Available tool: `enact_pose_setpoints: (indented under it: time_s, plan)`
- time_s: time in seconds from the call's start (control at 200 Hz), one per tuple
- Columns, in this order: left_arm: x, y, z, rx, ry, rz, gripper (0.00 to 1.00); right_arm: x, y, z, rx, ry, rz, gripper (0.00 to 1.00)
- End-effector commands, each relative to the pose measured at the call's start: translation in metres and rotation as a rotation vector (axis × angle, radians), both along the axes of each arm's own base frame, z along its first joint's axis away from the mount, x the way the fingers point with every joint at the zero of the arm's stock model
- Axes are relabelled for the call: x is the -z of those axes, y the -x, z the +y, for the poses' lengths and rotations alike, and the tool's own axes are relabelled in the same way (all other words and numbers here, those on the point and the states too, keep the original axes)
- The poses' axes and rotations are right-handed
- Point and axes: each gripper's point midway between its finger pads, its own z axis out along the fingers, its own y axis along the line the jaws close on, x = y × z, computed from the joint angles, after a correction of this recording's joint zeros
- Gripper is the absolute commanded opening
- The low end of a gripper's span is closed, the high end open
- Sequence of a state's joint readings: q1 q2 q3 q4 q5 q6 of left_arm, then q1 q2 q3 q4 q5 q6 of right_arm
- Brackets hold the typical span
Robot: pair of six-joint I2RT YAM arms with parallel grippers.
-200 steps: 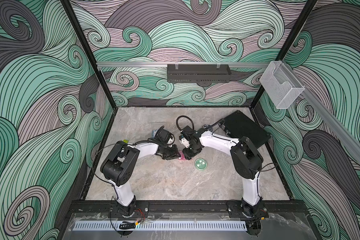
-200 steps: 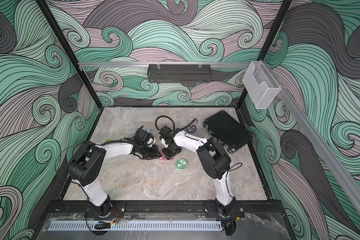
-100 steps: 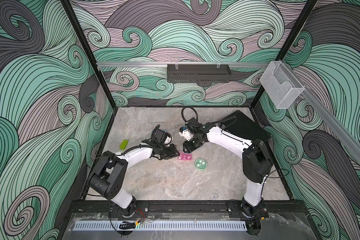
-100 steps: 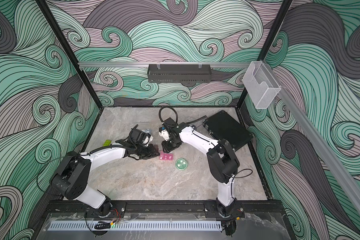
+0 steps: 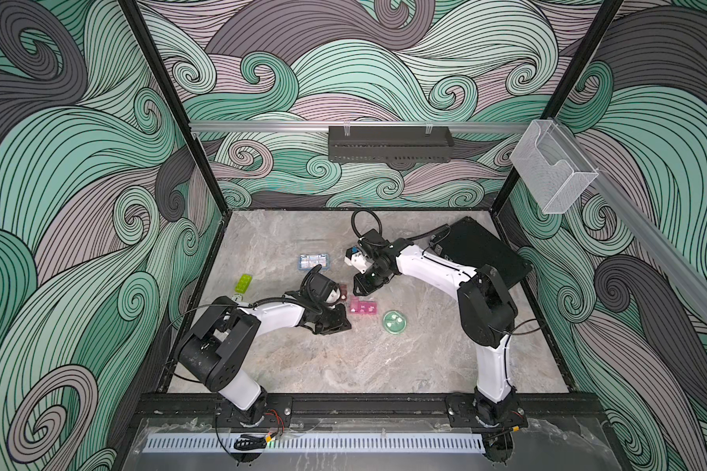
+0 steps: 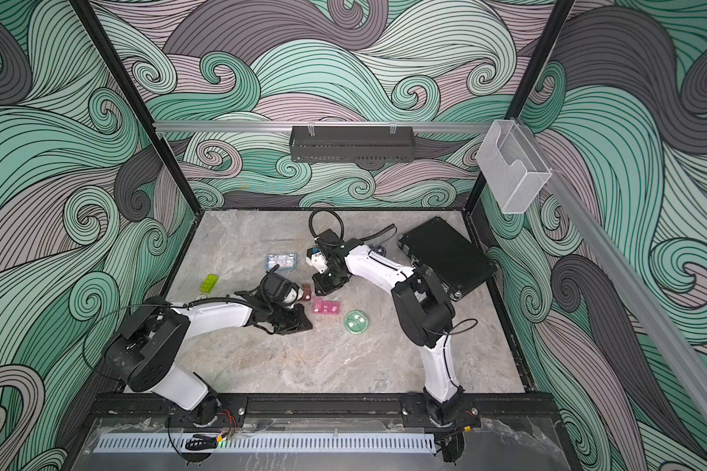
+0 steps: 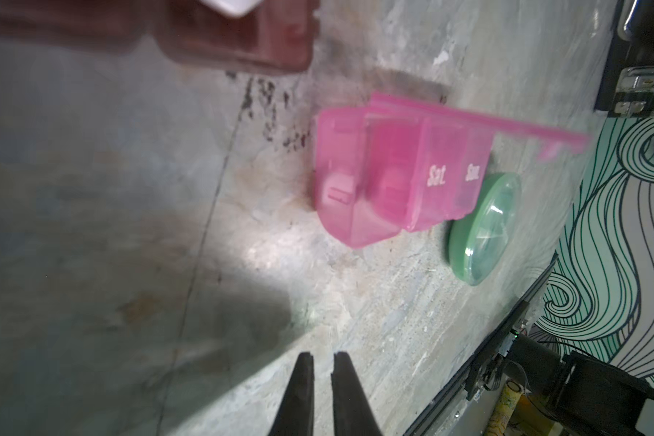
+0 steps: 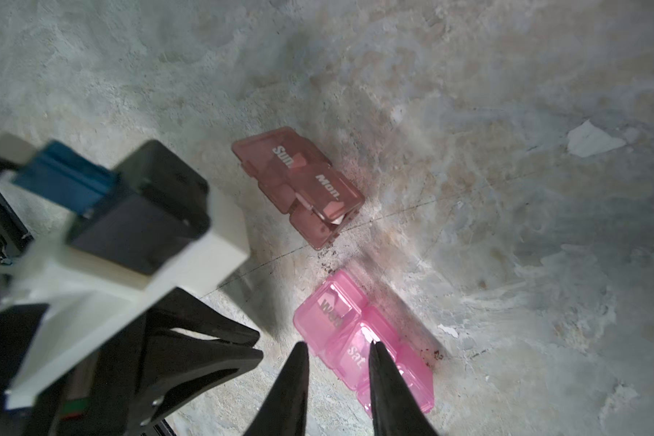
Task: Close pillboxes
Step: Close the lid on the pillbox.
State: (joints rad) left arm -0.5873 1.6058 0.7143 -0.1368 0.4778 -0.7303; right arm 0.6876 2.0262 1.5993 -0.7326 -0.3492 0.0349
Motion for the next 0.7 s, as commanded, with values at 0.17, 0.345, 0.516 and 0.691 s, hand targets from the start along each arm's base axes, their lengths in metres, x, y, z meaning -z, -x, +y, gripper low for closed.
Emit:
enact_pose_setpoints:
  time_s: [0.17, 0.345, 0.516, 0.691]
  plan:
    - [0.000, -0.021, -0.009, -0.030, -0.013, -0.041, 0.10, 0.010, 0.002, 0.003, -0.016, -0.012, 0.041, 0.22]
    - [0.000, -0.025, -0.010, -0.034, -0.016, -0.041, 0.09, 0.013, 0.003, 0.004, -0.020, -0.015, 0.051, 0.15]
    - [0.001, -0.027, -0.010, -0.043, -0.022, -0.041, 0.09, 0.014, 0.006, 0.003, -0.025, -0.014, 0.058, 0.14]
    - [0.002, -0.028, -0.011, -0.046, -0.024, -0.038, 0.09, 0.014, 0.010, 0.001, -0.031, -0.017, 0.065, 0.13]
